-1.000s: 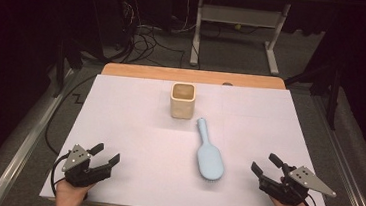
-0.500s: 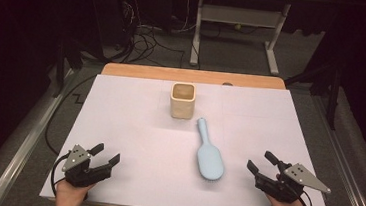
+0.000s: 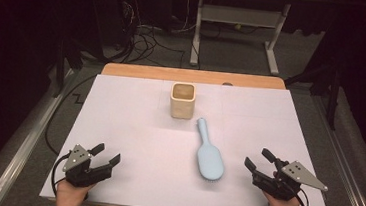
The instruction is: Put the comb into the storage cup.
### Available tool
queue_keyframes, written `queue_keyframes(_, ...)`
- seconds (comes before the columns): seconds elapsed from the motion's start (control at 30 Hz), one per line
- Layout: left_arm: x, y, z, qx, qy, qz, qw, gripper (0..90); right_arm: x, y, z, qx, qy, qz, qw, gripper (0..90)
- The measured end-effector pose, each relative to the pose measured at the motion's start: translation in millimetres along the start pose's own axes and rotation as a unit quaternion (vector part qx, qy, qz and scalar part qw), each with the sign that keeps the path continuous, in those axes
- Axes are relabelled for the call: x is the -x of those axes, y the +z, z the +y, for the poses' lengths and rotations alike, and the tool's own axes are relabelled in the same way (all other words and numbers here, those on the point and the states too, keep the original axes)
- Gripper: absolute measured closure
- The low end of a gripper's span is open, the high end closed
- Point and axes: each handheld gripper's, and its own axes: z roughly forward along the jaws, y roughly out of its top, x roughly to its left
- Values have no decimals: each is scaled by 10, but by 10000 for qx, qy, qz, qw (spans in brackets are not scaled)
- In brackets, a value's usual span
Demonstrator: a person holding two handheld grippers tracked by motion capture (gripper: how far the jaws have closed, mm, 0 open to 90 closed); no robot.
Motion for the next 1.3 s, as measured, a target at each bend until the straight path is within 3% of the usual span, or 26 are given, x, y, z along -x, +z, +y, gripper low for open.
queue_keyframes(0.5, -1, 16, -3, -36, 7, -1, 10000, 290, -56, 111, 15, -62, 13, 140, 9999, 293)
queue_keyframes(1.3, -3, 15, -3, 10, -68, -97, 9999, 290, -219, 495, 176, -141, 71, 462, 9988, 298)
